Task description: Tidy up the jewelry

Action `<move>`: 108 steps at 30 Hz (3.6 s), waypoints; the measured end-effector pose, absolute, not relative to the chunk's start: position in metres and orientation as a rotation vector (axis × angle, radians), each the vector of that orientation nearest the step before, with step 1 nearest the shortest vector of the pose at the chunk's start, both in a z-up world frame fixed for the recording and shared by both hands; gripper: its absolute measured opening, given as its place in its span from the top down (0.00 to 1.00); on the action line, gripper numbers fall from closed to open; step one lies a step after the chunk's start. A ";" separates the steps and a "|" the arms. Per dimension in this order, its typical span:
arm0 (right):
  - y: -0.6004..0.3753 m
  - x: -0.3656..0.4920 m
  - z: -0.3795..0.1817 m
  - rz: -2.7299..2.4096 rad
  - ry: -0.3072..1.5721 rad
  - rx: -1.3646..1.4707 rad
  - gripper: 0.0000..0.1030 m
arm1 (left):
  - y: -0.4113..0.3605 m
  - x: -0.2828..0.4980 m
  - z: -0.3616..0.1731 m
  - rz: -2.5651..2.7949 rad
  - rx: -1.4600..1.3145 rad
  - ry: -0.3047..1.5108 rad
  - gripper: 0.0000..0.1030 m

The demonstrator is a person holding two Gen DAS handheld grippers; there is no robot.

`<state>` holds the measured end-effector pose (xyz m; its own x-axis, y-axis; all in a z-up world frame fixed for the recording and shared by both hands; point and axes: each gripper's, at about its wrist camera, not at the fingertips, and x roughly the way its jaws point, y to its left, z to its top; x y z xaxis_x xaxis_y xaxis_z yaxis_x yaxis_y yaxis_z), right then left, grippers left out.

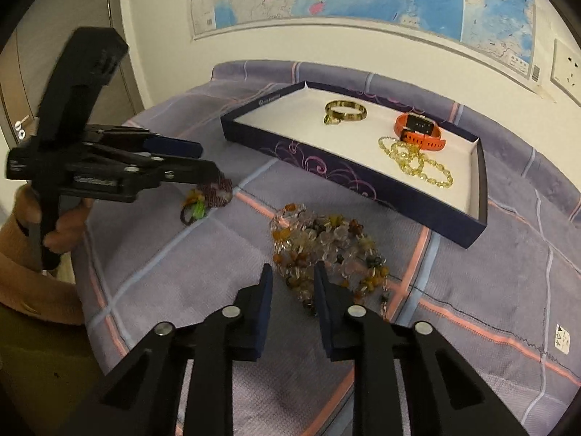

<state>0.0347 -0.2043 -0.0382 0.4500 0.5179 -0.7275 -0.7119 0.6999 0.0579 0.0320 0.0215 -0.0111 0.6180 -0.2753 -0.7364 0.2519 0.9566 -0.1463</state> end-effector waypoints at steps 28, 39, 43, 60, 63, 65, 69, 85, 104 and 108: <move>-0.266 0.071 -0.002 0.676 0.734 -0.003 0.92 | 0.028 0.015 -0.011 -0.310 -0.037 0.847 0.39; -0.262 0.067 -0.008 0.499 0.699 -0.239 0.92 | 0.019 0.016 -0.016 -0.344 -0.025 0.861 0.39; -0.248 0.070 -0.036 0.524 0.792 -0.285 0.89 | 0.019 0.015 -0.017 -0.346 -0.022 0.865 0.39; -0.192 0.056 -0.044 0.697 0.795 -0.261 0.75 | 0.018 0.014 -0.024 -0.358 -0.032 0.885 0.38; -0.197 0.058 -0.042 0.724 0.805 -0.216 0.92 | 0.019 0.014 -0.025 -0.359 -0.036 0.888 0.38; -0.202 0.057 -0.039 0.708 0.795 -0.210 0.93 | 0.019 0.014 -0.025 -0.359 -0.038 0.887 0.38; -0.216 0.054 -0.026 0.737 0.777 -0.120 0.93 | 0.020 0.015 -0.025 -0.360 -0.044 0.885 0.38; -0.228 0.009 0.007 1.015 0.758 0.031 0.94 | 0.028 0.017 -0.021 -0.339 -0.057 0.878 0.38; -0.202 0.005 -0.041 0.991 0.903 -0.086 0.73 | 0.024 0.005 -0.025 -0.376 0.014 0.881 0.41; -0.210 0.011 -0.037 0.965 0.887 -0.060 0.73 | 0.023 0.008 -0.028 -0.375 0.018 0.890 0.44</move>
<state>0.0113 -0.2104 -0.0370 0.2573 0.6884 -0.6782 -0.7343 0.5955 0.3259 0.0083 0.0231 -0.0276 0.5688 -0.3119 -0.7611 0.3265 0.9349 -0.1390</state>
